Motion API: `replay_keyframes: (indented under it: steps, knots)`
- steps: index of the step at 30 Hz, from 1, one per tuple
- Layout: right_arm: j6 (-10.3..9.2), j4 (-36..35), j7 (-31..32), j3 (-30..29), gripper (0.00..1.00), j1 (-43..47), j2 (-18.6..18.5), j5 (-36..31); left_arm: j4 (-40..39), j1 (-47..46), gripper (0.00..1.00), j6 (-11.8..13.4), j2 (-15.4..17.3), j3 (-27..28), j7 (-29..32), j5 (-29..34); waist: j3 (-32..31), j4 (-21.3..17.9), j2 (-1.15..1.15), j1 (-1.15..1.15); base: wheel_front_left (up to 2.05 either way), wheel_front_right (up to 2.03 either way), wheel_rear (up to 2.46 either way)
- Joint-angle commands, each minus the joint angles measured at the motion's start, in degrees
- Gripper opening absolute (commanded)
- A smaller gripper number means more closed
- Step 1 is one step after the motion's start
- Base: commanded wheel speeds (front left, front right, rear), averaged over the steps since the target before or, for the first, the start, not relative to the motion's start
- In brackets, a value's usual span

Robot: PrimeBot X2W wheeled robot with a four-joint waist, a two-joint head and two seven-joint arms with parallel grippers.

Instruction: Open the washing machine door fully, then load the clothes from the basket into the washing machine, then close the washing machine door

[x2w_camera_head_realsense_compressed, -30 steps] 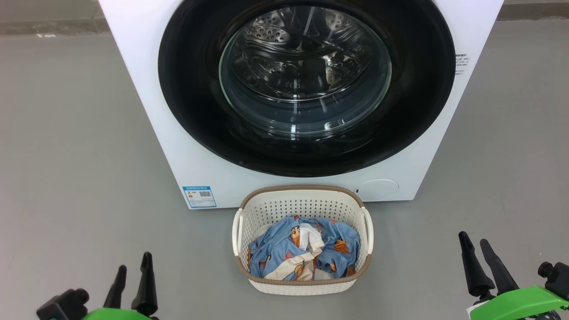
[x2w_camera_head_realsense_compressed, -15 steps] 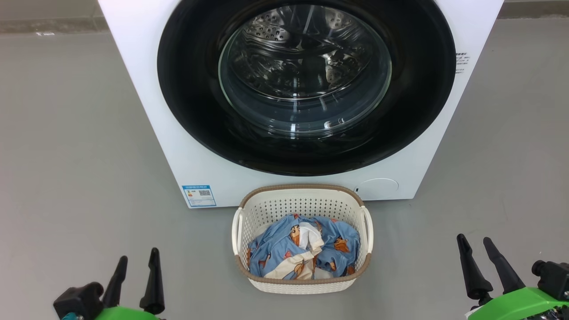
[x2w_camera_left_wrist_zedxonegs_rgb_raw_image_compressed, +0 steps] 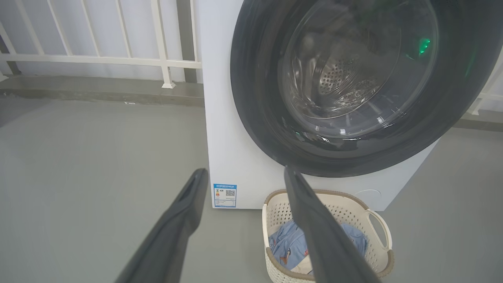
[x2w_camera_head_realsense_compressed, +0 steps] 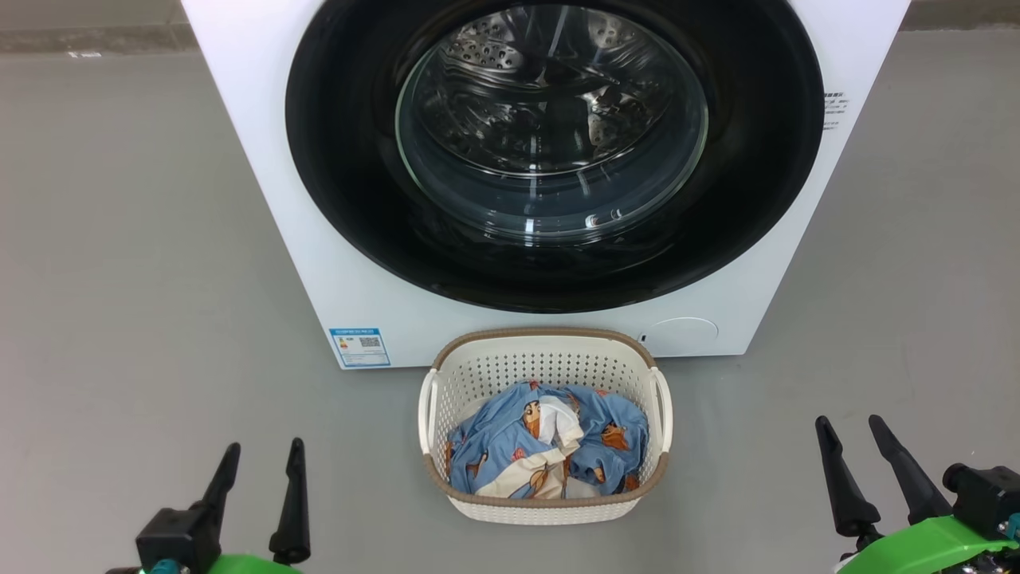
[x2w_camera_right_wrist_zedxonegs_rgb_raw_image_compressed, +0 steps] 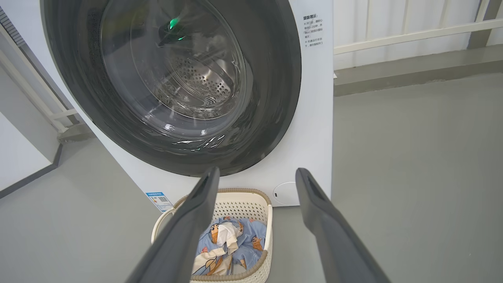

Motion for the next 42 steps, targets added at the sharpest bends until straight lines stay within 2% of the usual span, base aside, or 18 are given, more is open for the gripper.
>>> replay_keyframes:
  steps: [1,18,34,42]
  knots:
    - [0.08,-1.7,-1.0,1.2,1.0,0.3,-1.3,-2.0,-1.9,-1.1,1.0,0.7,1.2,1.2,-0.9,2.3,0.1,0.1,0.0,0.0,0.0,0.0,0.0]
    - [0.09,-1.6,-3.8,2.0,1.0,1.1,-1.9,-11.5,-3.6,-0.7,1.0,2.8,2.5,-0.8,-3.8,14.7,0.3,0.2,0.0,0.0,0.0,0.0,0.0]
    - [0.09,-1.8,-3.8,1.6,1.0,1.2,-2.0,-11.5,-2.7,-0.5,1.0,3.0,1.9,0.8,-3.8,13.3,0.4,0.0,0.0,0.0,0.0,0.0,0.0]
    - [0.09,-1.9,-3.8,1.5,1.0,1.3,-1.9,-11.6,-1.5,-0.3,1.0,1.7,1.0,2.8,-3.8,12.4,0.3,-0.1,0.0,0.0,0.0,0.0,0.0]
